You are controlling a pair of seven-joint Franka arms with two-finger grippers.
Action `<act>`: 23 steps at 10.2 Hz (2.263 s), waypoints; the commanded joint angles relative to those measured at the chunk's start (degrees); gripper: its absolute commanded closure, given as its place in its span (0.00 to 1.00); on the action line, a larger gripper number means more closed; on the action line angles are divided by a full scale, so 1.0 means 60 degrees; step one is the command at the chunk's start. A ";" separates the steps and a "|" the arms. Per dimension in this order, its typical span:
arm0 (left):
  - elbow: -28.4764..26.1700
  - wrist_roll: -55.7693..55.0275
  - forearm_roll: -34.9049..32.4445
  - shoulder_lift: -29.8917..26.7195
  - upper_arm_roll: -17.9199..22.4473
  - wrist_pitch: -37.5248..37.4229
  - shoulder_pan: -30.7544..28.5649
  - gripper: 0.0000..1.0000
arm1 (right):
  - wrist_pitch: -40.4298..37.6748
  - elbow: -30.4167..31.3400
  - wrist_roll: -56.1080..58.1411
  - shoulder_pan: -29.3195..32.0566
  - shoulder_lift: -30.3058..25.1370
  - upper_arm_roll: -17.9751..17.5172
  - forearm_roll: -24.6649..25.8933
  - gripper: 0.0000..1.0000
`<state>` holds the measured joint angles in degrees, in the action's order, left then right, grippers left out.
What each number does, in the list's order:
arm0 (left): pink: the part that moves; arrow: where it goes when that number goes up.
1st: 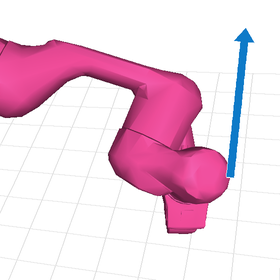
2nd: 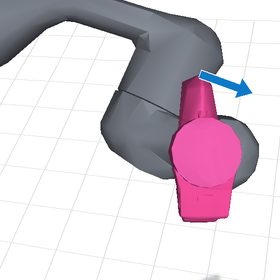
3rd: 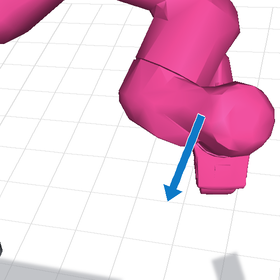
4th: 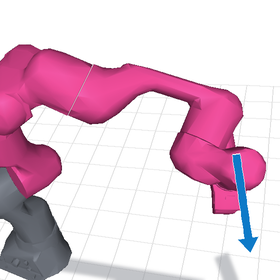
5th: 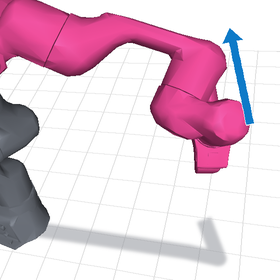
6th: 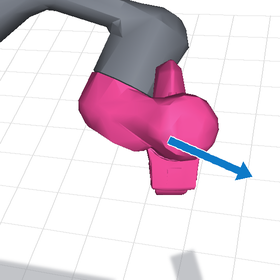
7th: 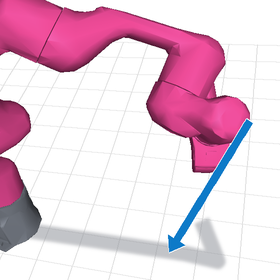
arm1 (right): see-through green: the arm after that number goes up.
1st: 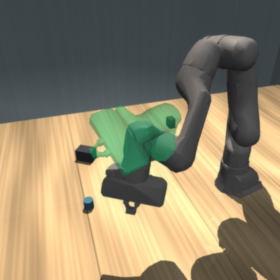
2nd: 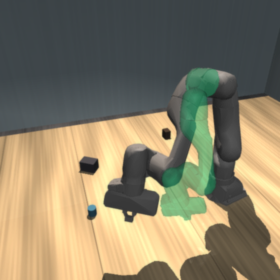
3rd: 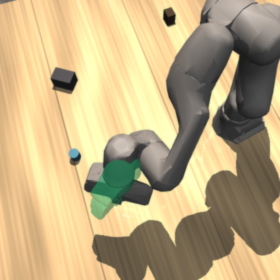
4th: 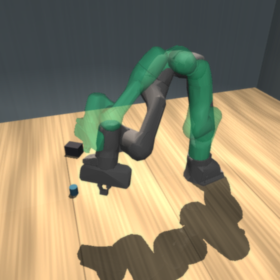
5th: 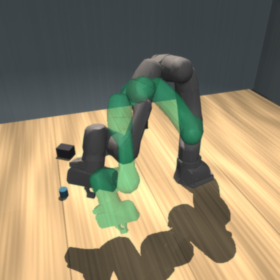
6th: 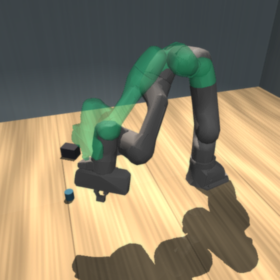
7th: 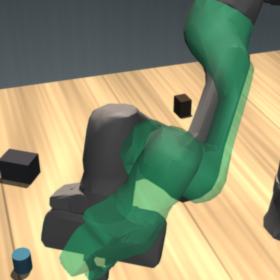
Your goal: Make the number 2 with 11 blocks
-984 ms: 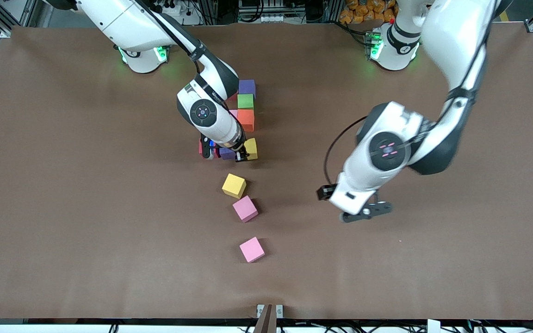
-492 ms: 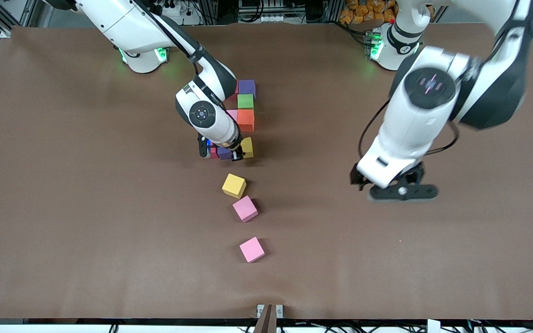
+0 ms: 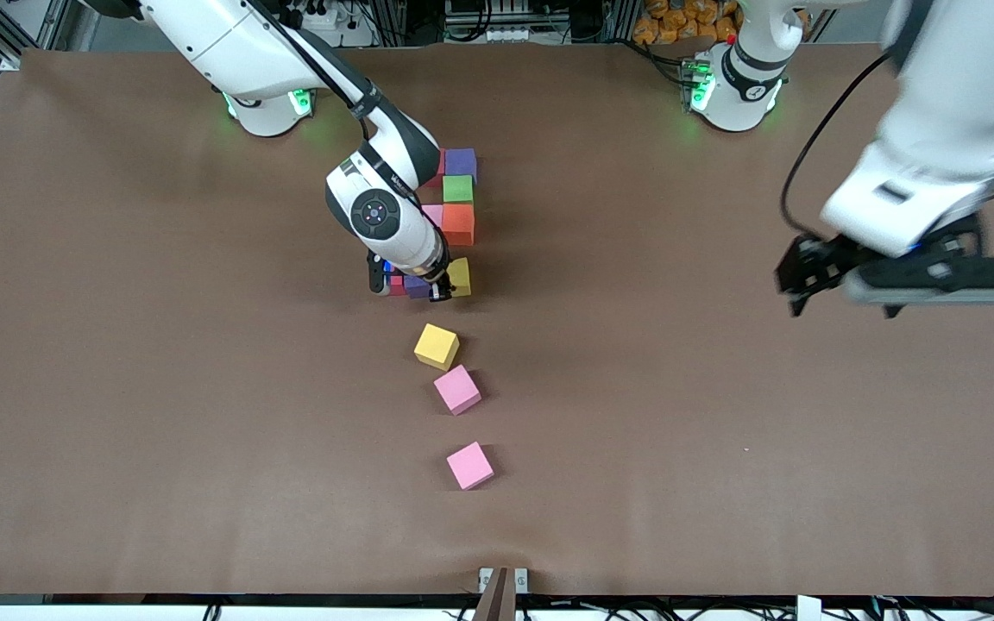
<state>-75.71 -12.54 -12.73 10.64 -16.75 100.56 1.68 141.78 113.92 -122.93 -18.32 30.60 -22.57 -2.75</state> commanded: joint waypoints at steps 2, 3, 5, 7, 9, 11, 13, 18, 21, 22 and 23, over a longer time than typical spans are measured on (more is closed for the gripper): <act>-0.0785 0.2070 0.0947 -0.1141 0.0665 -0.0671 -0.0660 0.00 | 0.0100 0.0232 -0.0372 -0.0081 -0.0149 0.0056 0.0210 0.93; -0.0785 0.2089 0.1312 -0.1346 0.0958 -0.1227 -0.0690 0.00 | 0.0027 0.0232 -0.0372 -0.0095 -0.0134 0.0056 0.0210 0.21; -0.0785 0.2104 0.1842 -0.1654 0.1428 -0.2165 -0.0763 0.00 | -0.0032 0.0218 -0.0343 -0.0110 -0.0134 0.0070 0.0282 0.00; -0.0785 0.2089 0.1843 -0.1947 0.1503 -0.2913 -0.0778 0.00 | -0.0032 0.0174 -0.0328 -0.0066 -0.0221 0.0056 0.0473 0.00; -0.0727 0.2075 0.1857 -0.2196 0.1503 -0.3499 -0.0778 0.00 | -0.0439 0.0028 -0.0270 0.0036 -0.0542 0.0056 0.0473 0.00; -0.0726 0.2075 0.2091 -0.2314 0.1503 -0.3707 -0.0778 0.00 | -0.1083 -0.0148 0.0414 0.0196 -0.0981 0.0041 0.0561 0.00; -0.0726 0.2060 0.2106 -0.2358 0.1503 -0.3737 -0.0778 0.00 | -0.1873 -0.0178 0.2881 0.0882 -0.1567 -0.0003 0.0532 0.00; -0.0625 0.2016 0.2106 -0.2271 0.1415 -0.3998 -0.0837 0.00 | -0.4232 -0.0192 1.1344 0.2454 -0.3075 0.1132 0.0400 0.00; -0.0609 0.1855 0.2106 -0.2124 0.1400 -0.4001 -0.0793 0.00 | -0.5885 -0.0818 1.5992 0.2541 -0.4174 0.2571 0.0400 0.00; -0.0609 0.1884 0.2106 -0.2110 0.1400 -0.4001 -0.0792 0.00 | -0.6747 -0.1605 1.7180 0.2440 -0.4264 0.3170 0.0400 0.00; -0.0624 0.1913 0.2121 -0.2124 0.1386 -0.4001 -0.0850 0.00 | -0.7814 -0.2730 1.8236 0.2294 -0.4265 0.3654 0.0400 0.00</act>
<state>-79.01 -1.15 -1.37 -1.55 -8.18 77.11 -2.75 102.30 105.30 -21.64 -3.23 5.65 -4.07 0.01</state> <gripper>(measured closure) 0.000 0.000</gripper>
